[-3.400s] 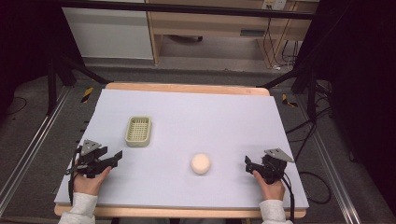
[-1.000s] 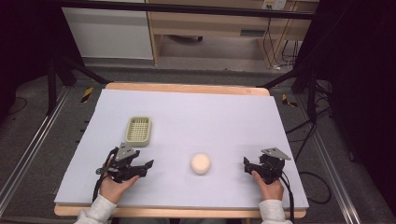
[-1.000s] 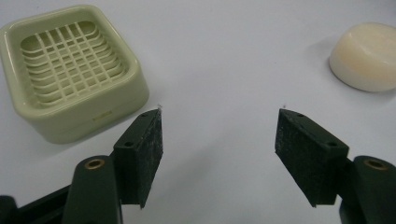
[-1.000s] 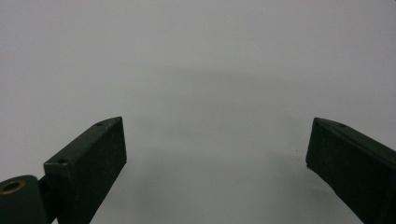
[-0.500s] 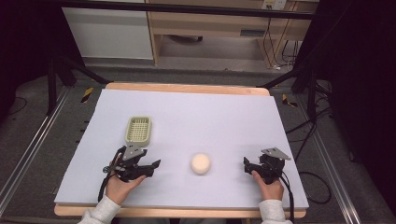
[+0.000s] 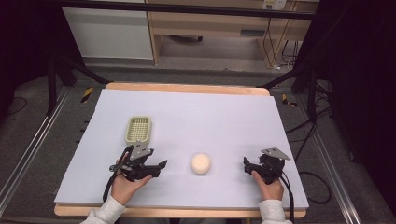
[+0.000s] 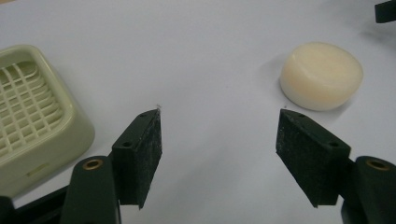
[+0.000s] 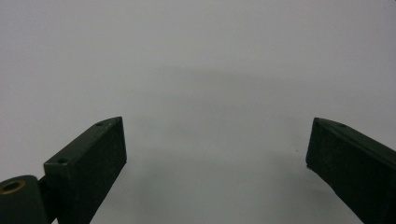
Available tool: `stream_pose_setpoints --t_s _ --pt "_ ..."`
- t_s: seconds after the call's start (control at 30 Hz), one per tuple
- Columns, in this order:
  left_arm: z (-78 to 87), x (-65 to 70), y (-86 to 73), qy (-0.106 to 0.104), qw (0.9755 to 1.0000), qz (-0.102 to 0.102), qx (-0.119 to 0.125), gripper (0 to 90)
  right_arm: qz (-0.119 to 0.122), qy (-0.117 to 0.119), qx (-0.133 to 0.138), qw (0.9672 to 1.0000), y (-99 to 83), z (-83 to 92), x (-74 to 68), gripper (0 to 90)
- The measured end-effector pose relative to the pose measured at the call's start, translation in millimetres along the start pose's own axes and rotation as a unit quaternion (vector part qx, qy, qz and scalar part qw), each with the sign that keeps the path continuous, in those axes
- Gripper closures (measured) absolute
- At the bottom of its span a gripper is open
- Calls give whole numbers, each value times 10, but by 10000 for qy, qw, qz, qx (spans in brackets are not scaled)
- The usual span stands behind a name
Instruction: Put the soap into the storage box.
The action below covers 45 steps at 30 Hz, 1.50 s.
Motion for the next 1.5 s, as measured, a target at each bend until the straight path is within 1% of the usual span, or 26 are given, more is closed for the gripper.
stream_pose_setpoints --t_s 0.37,0.43,0.5,0.7,0.97,1.1,1.23,1.47,1.5 --pt "-44 174 149 -130 9998 -175 -6 289 -2 5 8 10000 0 1 0 54" --pt "-66 228 173 -150 9996 -237 -38 283 -6 5 8 10000 0 2 -1 54" --pt "-74 242 183 -154 9995 -261 -55 281 14 -12 13 10000 0 2 4 54" --pt "-139 360 252 -240 9990 -364 -111 261 16 -6 17 10000 0 2 3 54" --pt "-203 436 281 -242 9985 -440 -200 236 13 0 18 10000 0 6 1 55" --pt "-236 483 306 -276 9983 -458 -230 224 0 6 19 10000 0 2 3 55" --pt "-260 522 331 -253 9979 -525 -272 215 3 9 23 10000 -1 7 2 55" --pt "-289 574 377 -280 9977 -542 -290 195 19 4 27 10000 -1 6 3 55" --pt "-305 597 388 -292 9976 -550 -310 191 28 -7 38 10000 0 8 5 56"
Point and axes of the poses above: each handheld gripper's, and its own axes: z roughly backward along the jaws, y roughly out of its top, x roughly to its right, the point moved 9 cm from there along -z, roughly forward along the jaws, and after that the axes turned 13 degrees about -x, right-handed, at the moved point
